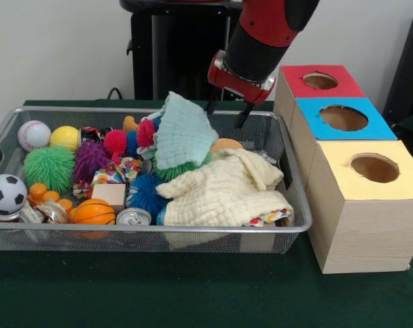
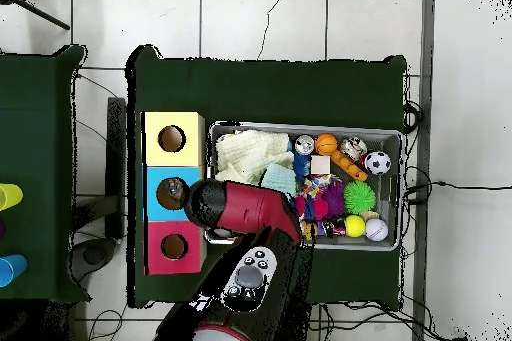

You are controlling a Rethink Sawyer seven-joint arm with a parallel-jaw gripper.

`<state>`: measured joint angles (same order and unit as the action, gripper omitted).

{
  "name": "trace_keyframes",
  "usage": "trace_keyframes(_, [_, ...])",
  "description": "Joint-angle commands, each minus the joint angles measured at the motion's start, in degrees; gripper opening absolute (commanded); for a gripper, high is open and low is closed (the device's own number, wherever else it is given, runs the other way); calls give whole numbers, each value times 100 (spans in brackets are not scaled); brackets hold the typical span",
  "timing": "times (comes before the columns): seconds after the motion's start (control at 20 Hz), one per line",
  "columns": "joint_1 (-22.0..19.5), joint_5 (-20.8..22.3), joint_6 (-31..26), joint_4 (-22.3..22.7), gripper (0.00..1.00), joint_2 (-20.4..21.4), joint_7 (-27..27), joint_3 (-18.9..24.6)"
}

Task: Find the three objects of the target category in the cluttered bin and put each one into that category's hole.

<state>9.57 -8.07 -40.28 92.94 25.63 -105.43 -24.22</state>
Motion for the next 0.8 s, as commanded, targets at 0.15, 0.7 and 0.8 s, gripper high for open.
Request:
trace_keyframes(0.15, [-72,-269,-1323,-573,100,273,-1220,281])
trace_keyframes(0.7, [513,492,-524,-887,100,148,-1439,-573])
trace_keyframes(0.8, [691,707,37,-841,100,65,-1477,-818])
